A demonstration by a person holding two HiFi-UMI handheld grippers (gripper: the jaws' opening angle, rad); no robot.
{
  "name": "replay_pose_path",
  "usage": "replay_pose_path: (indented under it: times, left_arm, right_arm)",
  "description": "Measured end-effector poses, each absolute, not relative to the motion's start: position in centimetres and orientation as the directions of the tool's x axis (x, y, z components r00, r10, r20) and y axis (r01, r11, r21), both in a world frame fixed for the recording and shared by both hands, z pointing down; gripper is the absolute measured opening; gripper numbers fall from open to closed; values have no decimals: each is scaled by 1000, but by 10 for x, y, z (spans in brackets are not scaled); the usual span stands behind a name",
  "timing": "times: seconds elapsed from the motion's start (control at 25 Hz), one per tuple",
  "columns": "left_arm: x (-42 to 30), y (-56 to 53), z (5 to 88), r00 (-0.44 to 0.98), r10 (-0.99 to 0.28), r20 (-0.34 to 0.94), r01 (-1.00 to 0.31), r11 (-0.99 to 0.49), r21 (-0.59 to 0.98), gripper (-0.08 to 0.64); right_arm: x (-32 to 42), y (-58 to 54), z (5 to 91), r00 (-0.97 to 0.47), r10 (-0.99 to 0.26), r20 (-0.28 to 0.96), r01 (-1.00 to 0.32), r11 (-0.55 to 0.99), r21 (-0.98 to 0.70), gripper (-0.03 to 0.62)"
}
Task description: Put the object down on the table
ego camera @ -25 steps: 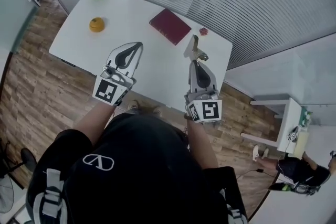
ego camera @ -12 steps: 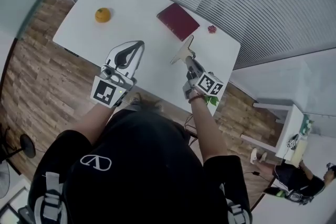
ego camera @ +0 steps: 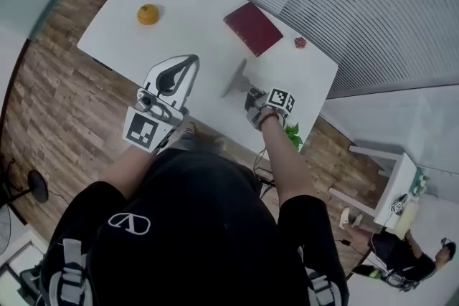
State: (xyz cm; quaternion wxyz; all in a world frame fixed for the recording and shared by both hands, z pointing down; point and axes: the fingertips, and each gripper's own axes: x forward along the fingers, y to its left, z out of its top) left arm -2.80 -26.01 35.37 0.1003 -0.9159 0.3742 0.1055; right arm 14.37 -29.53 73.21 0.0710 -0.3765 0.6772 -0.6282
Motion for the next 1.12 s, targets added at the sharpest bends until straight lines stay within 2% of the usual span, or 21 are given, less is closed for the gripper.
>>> replay_pose_path:
  times: [0.24, 0.64, 0.72, 0.84, 1.04, 1.12]
  left_arm:
    - [-33, -262, 354, 688, -676, -264, -719, -685, -117, 5]
    - [-44, -260, 357, 674, -697, -246, -734, -668, -120, 5]
    - [-46, -261, 358, 672, -698, -247, -736, -667, -117, 5]
    - [-43, -261, 359, 674, -697, -244, -734, -670, -113, 5]
    - [-42, -264, 361, 680, -691, -245, -727, -680, -101, 5]
    - [-44, -266, 363, 680, -691, -245, -726, -681, -97, 5]
  right_arm:
    - [141, -294, 767, -726, -508, 463, -415, -212, -885, 8]
    - [135, -286, 789, -735, -452, 506, -411, -296, -862, 14]
    - [133, -286, 788, -740, -448, 502, -400, -306, -864, 35]
    - [135, -284, 782, -754, -464, 466, -352, -314, -882, 110]
    - [153, -280, 777, -743, -494, 452, -322, -329, -888, 152]
    - [164, -280, 776, -725, -503, 470, -346, -324, -880, 146]
